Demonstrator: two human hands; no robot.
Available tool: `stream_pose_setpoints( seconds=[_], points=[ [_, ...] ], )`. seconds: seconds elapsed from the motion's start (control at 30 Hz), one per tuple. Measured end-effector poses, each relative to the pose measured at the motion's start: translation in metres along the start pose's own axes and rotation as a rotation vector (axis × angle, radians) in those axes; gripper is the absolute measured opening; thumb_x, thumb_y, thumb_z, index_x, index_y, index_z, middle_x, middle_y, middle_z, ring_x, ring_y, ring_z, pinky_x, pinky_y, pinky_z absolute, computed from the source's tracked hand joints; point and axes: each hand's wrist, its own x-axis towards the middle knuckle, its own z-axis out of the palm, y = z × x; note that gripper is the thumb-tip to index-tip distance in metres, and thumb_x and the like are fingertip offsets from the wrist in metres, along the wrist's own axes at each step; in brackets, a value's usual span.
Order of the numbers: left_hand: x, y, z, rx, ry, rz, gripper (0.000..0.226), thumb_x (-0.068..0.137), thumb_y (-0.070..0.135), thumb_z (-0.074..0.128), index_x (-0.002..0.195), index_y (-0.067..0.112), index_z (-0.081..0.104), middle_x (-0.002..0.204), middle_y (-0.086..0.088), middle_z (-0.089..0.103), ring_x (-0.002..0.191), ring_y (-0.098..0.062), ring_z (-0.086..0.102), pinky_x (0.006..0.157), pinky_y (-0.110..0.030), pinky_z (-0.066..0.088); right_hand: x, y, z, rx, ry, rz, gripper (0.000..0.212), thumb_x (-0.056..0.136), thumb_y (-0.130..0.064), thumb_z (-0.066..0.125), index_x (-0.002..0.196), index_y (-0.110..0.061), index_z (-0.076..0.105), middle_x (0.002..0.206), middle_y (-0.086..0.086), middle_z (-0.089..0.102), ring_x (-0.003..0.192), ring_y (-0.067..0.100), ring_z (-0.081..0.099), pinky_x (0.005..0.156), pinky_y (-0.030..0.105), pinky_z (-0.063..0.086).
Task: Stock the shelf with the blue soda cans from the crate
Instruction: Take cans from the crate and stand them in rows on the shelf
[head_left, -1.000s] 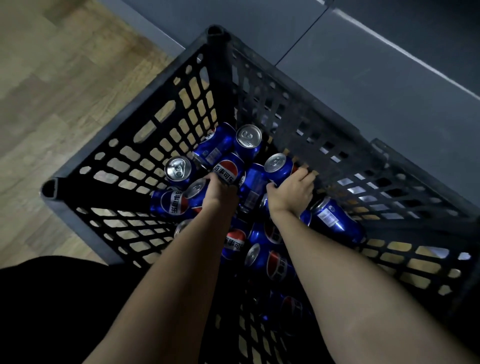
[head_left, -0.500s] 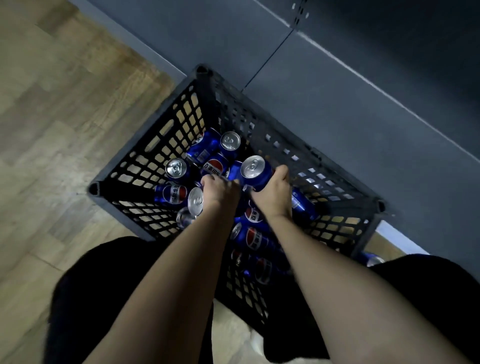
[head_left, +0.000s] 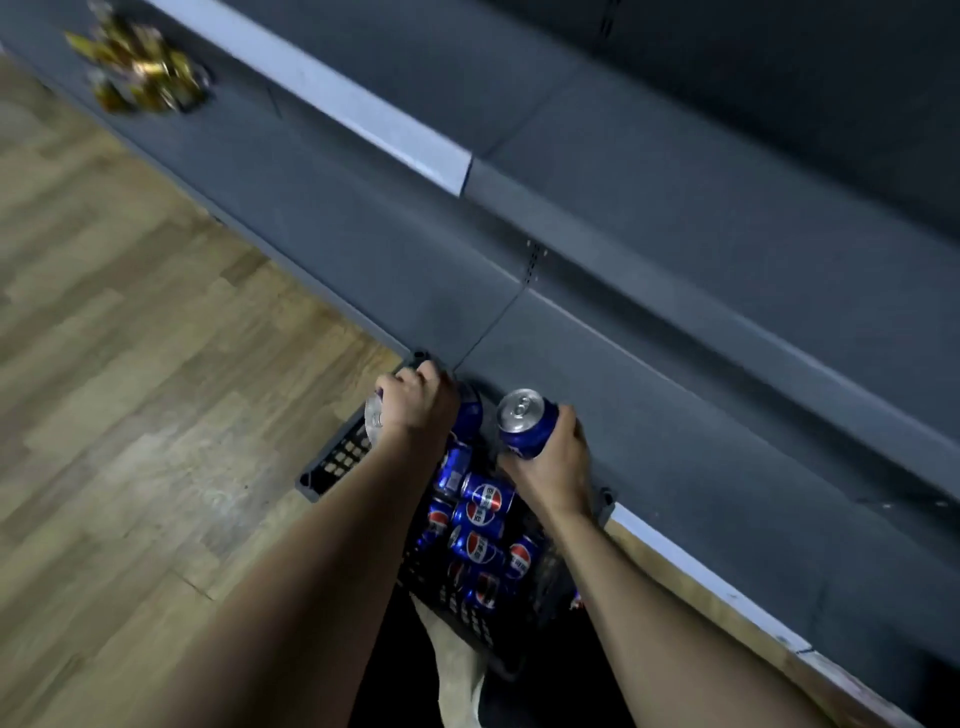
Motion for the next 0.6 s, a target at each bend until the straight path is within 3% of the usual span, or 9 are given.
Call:
stream_pose_setpoints(
  seconds=[0.1,0.23,0.33,0.5,0.6],
  points=[
    [-0.028,-0.013,-0.062,-0.049,0.100,0.008,0.068,0.077,0.037,0.071,0.129,0.008,0.038,0.123,-0.010,0.047,0.110,-0.030,0.053,0.084,-0.038,0.044,-0.018,-0.043,-0.044,0.110,0.046,-0.026,0.068,0.060,-0.023,0.084,0.116,-0.016,0.045,0.115,0.006,0.058,0.100,0.026,0.058,0.074,0.028,0.046],
    [-0.062,-0.027,-0.131,-0.062,0.236,0.047,0.079,0.071,0.051,0.071,0.129,0.010,0.035,0.123,-0.009,0.046,0.108,-0.029,0.054,0.082,-0.037,0.043,-0.037,-0.094,-0.098,0.202,0.146,-0.098,0.063,0.059,-0.018,0.081,0.111,-0.019,0.045,0.109,0.003,0.060,0.095,0.024,0.059,0.073,0.027,0.047],
    [-0.088,-0.032,-0.172,-0.067,0.328,0.042,0.073,0.072,0.047,0.069,0.127,0.012,0.036,0.124,-0.009,0.047,0.108,-0.029,0.054,0.084,-0.036,0.042,-0.051,-0.125,-0.134,0.239,0.195,-0.153,0.060,0.059,-0.016,0.078,0.103,-0.031,0.041,0.104,-0.002,0.061,0.095,0.024,0.059,0.074,0.032,0.051],
    [-0.121,-0.032,-0.225,-0.243,0.454,-0.015,0.067,0.074,0.045,0.064,0.127,0.014,0.037,0.124,-0.006,0.047,0.110,-0.029,0.053,0.087,-0.035,0.041,-0.066,-0.165,-0.186,0.290,0.304,-0.239,0.055,0.061,-0.015,0.076,0.108,-0.021,0.049,0.100,-0.008,0.057,0.096,0.024,0.059,0.081,0.033,0.049],
    [-0.133,-0.031,-0.251,-0.354,0.535,-0.009,0.065,0.072,0.049,0.064,0.122,0.013,0.041,0.119,-0.006,0.049,0.109,-0.029,0.054,0.086,-0.036,0.042,-0.071,-0.187,-0.214,0.343,0.356,-0.263,0.053,0.062,-0.015,0.076,0.104,-0.028,0.046,0.098,-0.011,0.055,0.095,0.018,0.059,0.081,0.029,0.046]
  ],
)
